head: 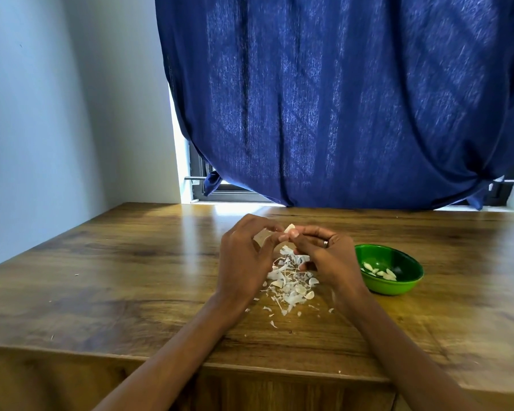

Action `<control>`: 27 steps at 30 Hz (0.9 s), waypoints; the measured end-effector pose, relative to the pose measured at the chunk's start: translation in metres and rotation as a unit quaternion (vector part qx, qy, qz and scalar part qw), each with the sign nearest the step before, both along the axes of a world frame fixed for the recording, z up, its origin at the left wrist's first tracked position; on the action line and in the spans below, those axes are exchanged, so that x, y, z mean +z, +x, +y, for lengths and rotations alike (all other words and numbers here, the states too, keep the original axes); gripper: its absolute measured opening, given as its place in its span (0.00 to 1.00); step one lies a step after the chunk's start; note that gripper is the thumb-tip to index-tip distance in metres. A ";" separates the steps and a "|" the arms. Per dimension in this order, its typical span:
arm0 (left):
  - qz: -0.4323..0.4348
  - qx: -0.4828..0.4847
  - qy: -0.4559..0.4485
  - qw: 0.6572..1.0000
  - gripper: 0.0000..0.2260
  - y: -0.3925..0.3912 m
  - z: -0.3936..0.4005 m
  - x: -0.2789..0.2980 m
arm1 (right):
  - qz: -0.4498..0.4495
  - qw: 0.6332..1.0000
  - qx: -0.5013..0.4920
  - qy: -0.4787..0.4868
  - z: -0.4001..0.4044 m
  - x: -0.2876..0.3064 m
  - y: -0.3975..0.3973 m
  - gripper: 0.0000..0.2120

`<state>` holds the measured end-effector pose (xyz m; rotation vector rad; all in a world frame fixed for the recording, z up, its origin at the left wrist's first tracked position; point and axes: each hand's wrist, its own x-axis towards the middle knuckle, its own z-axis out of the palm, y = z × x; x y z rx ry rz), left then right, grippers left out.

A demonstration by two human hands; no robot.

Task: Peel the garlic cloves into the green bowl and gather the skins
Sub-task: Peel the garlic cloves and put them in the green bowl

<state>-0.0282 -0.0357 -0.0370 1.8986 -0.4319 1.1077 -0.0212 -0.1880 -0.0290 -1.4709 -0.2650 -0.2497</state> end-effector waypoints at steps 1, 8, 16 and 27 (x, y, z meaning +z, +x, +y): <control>0.003 -0.009 -0.010 1.000 0.04 -0.002 -0.001 0.001 | 0.002 1.000 0.000 -0.007 0.000 0.000 0.000 0.09; 0.127 -0.123 -0.122 0.977 0.02 -0.005 -0.001 0.006 | -0.030 0.999 -0.003 -0.043 -0.002 0.000 -0.001 0.08; 0.174 -0.173 -0.123 0.962 0.04 0.000 0.001 0.004 | -0.083 0.994 0.001 -0.068 -0.001 0.000 -0.003 0.07; 0.182 -0.184 -0.097 0.961 0.05 -0.002 0.003 0.004 | -0.074 0.993 0.012 -0.093 0.001 -0.004 0.001 0.04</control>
